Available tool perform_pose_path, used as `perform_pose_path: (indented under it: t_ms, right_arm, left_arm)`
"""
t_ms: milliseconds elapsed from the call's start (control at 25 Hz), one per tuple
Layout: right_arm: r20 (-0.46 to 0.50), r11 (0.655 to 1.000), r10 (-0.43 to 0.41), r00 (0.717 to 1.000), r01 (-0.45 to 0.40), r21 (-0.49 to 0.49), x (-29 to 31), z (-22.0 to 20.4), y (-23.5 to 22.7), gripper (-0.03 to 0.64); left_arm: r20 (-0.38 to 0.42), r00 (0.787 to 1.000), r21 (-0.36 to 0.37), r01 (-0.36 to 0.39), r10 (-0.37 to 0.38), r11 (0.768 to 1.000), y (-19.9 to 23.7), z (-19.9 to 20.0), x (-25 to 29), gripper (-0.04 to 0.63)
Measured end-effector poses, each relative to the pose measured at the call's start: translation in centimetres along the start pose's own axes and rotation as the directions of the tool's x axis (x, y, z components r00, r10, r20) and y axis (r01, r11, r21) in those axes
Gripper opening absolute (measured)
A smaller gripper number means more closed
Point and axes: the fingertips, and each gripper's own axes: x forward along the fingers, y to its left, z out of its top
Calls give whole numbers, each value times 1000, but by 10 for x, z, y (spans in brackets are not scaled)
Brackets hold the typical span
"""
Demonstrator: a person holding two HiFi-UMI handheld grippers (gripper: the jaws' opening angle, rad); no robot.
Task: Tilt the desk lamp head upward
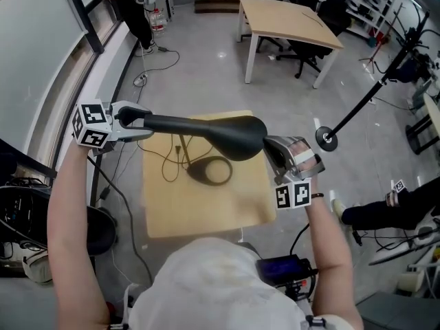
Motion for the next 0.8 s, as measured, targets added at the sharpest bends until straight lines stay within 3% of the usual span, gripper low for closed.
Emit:
perform_pose_path:
  t_ms: [240,600,800]
  right_arm:
    - [-2,1000,12,1000,-12,1,1,2,-1,69]
    - [-19,1000,11,1000,-12,-24,-6,3,0,67]
    - [-33,999,-35,999,35,-3,-15,-3,-20,66]
  left_arm:
    - [-5,999,87,-52,53,995,4,0,-3,215]
    - [-2,998,138,-63,64,988,-9,-1,-5,209]
    - [-25,998,136,-50,54,989,-17,-3,3,204]
